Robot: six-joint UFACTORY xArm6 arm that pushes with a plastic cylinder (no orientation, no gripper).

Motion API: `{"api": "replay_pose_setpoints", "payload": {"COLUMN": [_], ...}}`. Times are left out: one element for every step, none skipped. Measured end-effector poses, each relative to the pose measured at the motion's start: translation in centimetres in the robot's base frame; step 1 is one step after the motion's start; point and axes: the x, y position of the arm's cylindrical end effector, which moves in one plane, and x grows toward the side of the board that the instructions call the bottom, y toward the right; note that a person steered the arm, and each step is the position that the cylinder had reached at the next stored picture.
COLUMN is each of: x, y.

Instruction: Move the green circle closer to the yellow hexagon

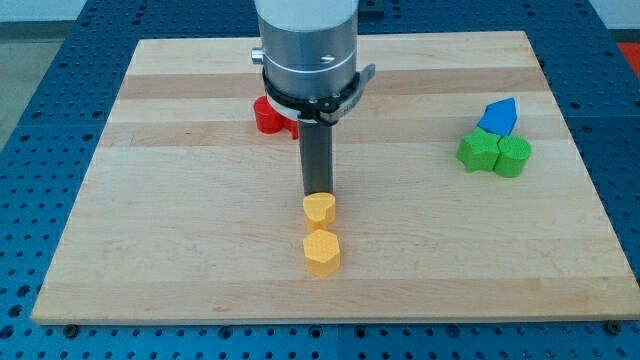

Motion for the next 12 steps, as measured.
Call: {"api": "replay_pose_setpoints", "payload": {"x": [0.3,1.1,1.5,0.9,0.8,0.8,0.8,0.7,-0.8,-3.3,-5.4,-6.0], "y": [0.5,0.7,1.0,3.4,8.2,14.1,19.9,25.1,28.2,29.5,29.8,28.9]}}
